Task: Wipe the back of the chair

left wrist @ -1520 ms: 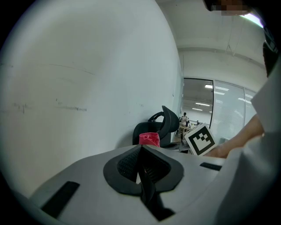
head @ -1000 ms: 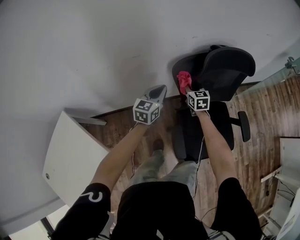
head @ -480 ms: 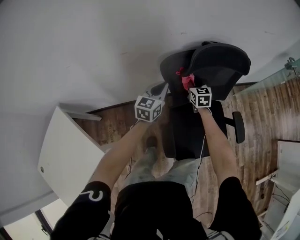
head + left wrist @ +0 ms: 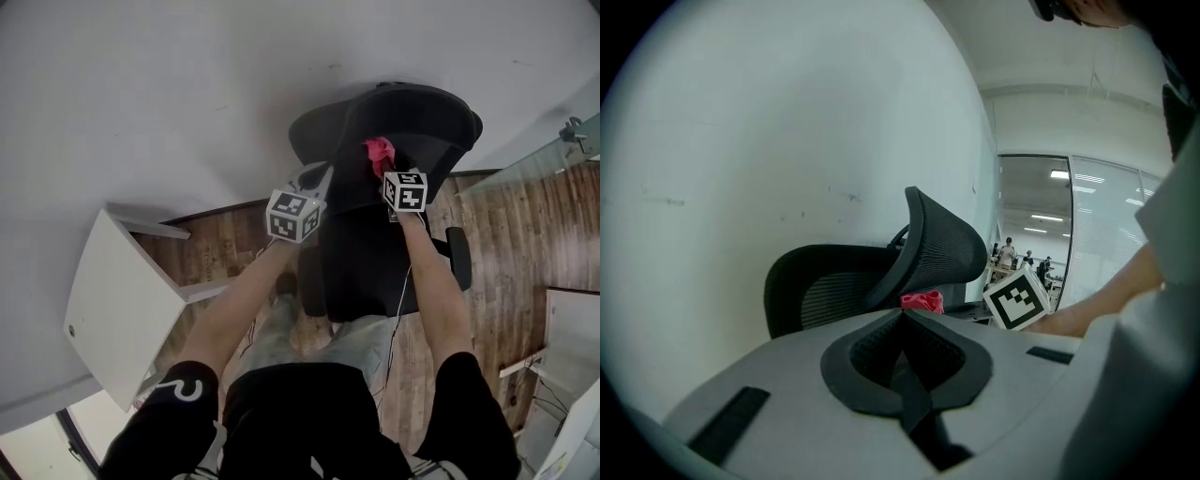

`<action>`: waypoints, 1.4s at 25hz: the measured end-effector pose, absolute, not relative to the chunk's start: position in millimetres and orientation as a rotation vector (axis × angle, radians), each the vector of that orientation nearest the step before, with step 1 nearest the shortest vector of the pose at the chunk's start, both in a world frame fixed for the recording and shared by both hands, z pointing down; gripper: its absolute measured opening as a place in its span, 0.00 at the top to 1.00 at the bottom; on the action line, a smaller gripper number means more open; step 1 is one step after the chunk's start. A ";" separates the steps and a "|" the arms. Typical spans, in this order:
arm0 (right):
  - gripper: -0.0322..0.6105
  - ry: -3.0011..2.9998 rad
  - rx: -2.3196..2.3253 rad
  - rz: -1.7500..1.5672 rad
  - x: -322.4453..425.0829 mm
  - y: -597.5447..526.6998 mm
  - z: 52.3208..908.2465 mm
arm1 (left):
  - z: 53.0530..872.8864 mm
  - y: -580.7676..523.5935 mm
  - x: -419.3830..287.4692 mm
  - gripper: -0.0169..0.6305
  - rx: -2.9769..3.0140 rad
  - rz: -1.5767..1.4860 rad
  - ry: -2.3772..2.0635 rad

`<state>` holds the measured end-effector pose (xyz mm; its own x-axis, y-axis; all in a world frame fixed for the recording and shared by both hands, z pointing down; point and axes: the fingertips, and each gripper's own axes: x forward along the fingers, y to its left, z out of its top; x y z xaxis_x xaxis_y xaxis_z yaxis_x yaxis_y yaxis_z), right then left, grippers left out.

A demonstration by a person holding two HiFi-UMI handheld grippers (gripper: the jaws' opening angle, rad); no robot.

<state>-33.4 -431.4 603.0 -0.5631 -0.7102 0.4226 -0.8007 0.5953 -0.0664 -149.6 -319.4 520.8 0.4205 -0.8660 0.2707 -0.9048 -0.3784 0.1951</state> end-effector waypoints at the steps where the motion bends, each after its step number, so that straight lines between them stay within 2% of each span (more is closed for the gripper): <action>1: 0.84 -2.473 1.225 0.357 -25.7 -434.7 603.0 | 519.6 -321.5 -143.1 0.94 2.371 0.173 -1.531; 25: 0.84 -2.361 1.532 0.439 210.4 -512.2 600.7 | 523.5 -356.2 -2.9 0.94 2.415 0.198 -1.510; 30: 0.84 -2.324 1.582 0.460 233.0 -506.0 598.4 | 523.7 -357.3 3.4 0.94 2.422 0.198 -1.482; 35: 0.84 -2.312 1.592 0.463 223.3 -479.7 589.4 | 517.3 -349.8 -1.5 0.94 2.448 0.182 -1.430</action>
